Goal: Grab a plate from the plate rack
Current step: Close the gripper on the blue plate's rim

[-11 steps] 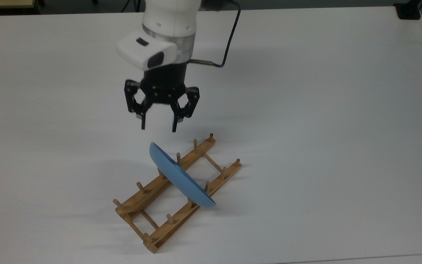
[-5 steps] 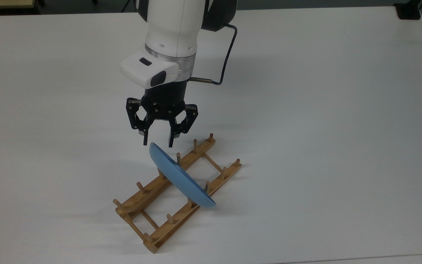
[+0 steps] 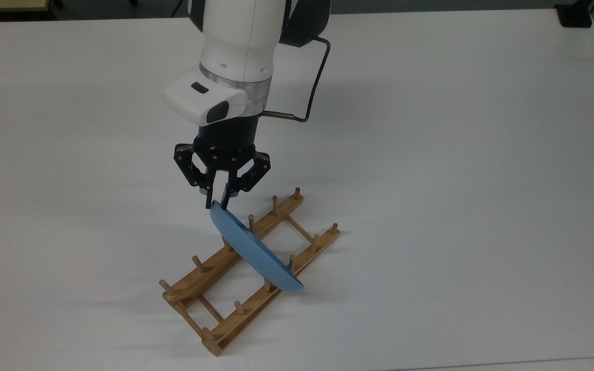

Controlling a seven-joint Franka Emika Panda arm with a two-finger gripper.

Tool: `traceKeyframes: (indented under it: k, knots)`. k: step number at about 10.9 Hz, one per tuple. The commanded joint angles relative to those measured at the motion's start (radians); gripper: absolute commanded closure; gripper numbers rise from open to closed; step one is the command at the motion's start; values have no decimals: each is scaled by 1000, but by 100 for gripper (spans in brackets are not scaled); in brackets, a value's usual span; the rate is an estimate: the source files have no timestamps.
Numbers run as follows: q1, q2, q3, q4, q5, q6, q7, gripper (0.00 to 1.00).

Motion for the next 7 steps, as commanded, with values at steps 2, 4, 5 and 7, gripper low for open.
traceKeyframes:
  k: [2, 4, 5, 7]
  knots:
    - [-9, 9, -9, 7, -74, 48, 10, 93]
    - [-10, 7, -9, 7, -76, 48, 9, 99]
    - [-10, 6, -9, 9, -76, 48, 10, 100]
    - [-12, -11, -12, 9, -76, 48, 10, 100]
